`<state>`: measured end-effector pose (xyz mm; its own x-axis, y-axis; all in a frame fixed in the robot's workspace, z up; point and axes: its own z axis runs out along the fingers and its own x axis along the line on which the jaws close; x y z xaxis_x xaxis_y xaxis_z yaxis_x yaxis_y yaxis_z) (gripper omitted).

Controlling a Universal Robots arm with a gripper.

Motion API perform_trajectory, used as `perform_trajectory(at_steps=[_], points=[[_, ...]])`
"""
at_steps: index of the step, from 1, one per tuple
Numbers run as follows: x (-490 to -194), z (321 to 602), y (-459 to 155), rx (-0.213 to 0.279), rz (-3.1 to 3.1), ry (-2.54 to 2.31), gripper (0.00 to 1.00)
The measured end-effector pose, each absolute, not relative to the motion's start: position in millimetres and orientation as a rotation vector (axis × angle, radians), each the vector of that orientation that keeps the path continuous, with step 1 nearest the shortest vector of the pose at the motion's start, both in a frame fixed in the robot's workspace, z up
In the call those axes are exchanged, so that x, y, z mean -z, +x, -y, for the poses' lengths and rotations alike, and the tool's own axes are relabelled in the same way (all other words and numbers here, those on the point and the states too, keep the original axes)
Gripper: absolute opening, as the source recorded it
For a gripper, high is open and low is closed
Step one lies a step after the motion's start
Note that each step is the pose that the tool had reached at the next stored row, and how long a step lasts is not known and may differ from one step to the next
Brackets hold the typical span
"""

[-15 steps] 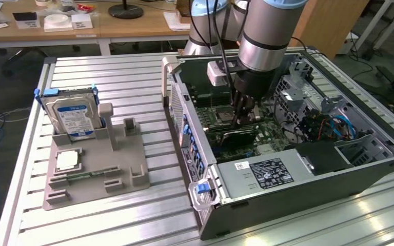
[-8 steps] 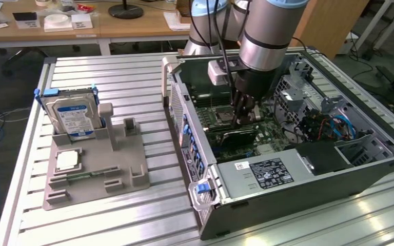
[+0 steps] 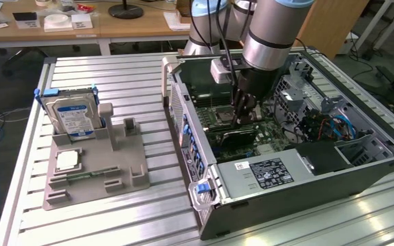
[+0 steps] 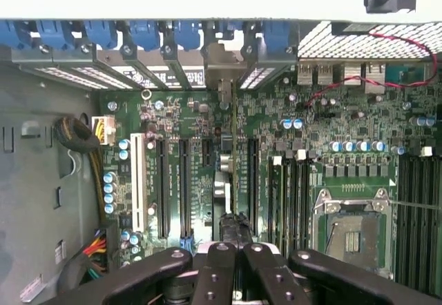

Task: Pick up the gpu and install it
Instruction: 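Press down on the gpu until it lock into place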

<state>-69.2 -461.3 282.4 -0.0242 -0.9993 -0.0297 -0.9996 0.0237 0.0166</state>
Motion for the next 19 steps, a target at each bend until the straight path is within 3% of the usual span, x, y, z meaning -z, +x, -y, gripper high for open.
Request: perform_trajectory(at_steps=[19], points=[[-276.0,458.8,-91.6,-0.05,-2.238,-2.192,0.11]])
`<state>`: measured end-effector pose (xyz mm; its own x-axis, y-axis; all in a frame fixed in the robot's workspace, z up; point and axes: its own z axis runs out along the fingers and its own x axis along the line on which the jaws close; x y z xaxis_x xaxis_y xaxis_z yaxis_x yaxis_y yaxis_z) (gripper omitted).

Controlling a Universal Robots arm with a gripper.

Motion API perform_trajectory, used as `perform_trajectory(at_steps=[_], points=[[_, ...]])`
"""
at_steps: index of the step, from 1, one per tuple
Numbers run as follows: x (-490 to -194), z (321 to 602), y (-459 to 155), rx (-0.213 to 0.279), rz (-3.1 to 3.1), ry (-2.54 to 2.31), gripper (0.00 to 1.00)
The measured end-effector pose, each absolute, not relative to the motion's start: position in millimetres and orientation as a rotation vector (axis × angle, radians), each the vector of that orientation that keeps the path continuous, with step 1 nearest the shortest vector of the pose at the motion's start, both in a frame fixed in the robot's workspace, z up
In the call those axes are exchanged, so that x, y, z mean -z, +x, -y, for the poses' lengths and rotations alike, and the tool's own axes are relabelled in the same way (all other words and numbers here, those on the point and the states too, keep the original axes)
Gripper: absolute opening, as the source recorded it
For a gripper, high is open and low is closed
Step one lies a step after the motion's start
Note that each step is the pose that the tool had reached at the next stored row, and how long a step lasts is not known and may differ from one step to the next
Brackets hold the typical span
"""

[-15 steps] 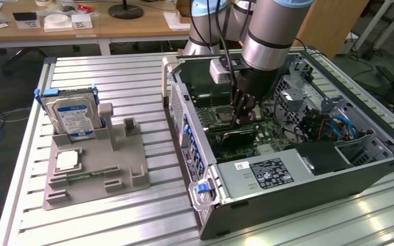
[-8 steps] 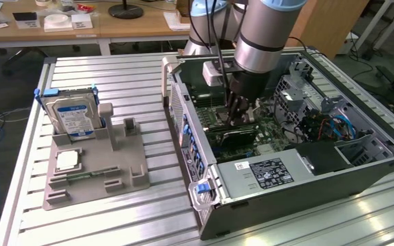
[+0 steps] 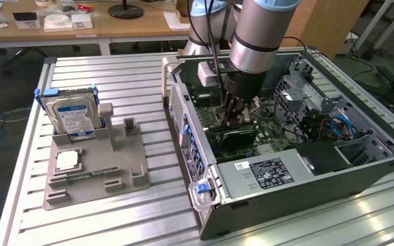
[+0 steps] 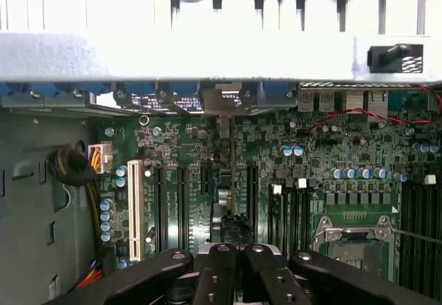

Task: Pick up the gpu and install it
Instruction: 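Press down on the gpu until it lock into place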

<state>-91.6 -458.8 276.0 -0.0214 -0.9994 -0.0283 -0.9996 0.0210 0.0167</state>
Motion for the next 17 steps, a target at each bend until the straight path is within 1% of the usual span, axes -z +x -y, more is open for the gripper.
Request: perform_trajectory(at_steps=[17], points=[[-263.5,457.2,-91.6,-0.051,-2.239,-2.193,0.11]])
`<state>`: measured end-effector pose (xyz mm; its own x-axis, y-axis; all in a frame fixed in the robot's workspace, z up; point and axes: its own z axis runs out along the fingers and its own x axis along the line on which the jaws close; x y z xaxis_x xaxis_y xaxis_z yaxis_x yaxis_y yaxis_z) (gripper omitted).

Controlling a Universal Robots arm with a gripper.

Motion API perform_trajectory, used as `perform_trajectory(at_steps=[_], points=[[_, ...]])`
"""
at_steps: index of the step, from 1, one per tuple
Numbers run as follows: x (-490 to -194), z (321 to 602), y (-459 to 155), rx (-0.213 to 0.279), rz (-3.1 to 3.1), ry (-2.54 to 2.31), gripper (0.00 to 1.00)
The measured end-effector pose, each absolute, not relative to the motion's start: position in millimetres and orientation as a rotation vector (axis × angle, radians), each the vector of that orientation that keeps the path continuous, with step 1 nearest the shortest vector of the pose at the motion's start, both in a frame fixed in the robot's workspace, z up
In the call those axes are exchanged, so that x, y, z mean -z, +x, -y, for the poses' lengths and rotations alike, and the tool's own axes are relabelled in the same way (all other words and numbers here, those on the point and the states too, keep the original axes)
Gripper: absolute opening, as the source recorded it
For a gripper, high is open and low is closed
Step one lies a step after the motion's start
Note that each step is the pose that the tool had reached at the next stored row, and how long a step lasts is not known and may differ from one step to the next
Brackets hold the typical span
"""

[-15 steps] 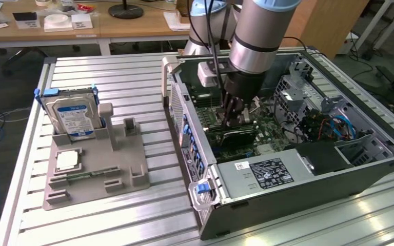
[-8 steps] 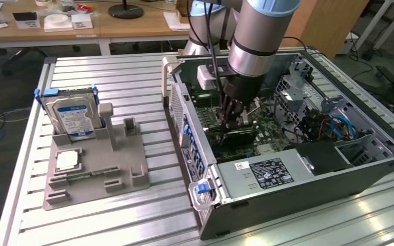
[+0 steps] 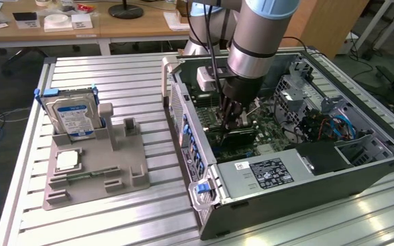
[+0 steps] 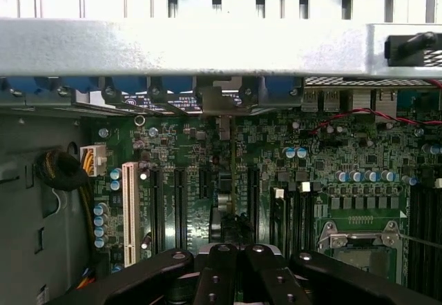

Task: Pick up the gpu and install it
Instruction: 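Press down on the gpu until it lock into place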

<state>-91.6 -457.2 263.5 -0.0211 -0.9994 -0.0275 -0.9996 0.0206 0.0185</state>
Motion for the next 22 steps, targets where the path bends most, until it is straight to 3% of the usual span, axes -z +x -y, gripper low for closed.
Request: perform_trajectory(at_steps=[10,22], points=[[-258.1,457.1,-91.8,-0.054,-2.241,-2.195,0.11],[-272.3,457.1,-91.8,-0.056,-2.24,-2.194,0.11]])
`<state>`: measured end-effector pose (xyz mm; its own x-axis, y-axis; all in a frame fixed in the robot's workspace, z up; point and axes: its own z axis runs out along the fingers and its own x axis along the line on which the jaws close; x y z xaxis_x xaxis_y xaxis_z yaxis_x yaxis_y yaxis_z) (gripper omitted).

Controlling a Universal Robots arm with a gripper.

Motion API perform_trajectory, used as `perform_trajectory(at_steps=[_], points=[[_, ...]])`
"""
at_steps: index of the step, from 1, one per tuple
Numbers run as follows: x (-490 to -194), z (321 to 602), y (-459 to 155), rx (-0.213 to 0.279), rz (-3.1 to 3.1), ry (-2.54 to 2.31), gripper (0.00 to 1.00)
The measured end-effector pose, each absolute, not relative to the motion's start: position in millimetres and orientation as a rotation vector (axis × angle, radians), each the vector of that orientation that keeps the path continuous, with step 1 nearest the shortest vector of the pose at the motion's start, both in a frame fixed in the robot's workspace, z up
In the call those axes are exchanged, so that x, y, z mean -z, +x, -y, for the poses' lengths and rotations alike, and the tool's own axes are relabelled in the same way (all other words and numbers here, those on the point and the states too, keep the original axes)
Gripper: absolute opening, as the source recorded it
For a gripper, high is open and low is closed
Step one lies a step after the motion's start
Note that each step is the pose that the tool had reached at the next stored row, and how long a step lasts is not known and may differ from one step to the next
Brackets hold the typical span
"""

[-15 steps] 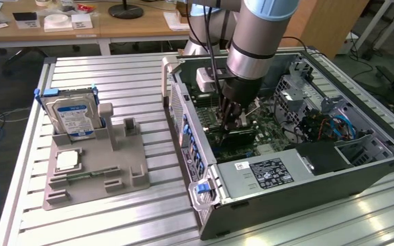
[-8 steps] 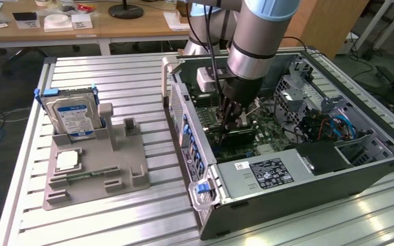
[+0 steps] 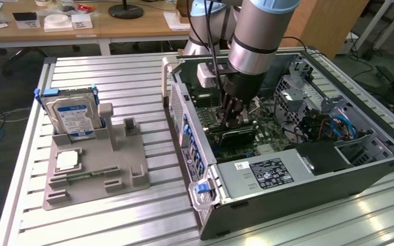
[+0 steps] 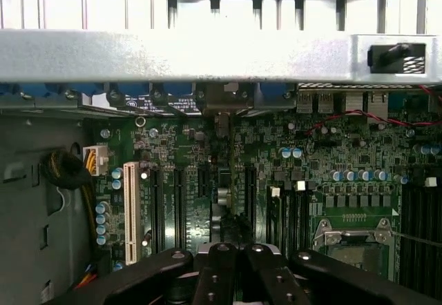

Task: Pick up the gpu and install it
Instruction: 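Press down on the gpu until it lock into place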

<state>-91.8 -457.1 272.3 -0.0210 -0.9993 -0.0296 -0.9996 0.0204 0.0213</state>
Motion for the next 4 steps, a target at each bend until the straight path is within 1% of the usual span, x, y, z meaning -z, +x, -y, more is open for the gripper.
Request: perform_trajectory(at_steps=[4], points=[[-272.3,457.1,-91.8,-0.056,-2.24,-2.194,0.11]])
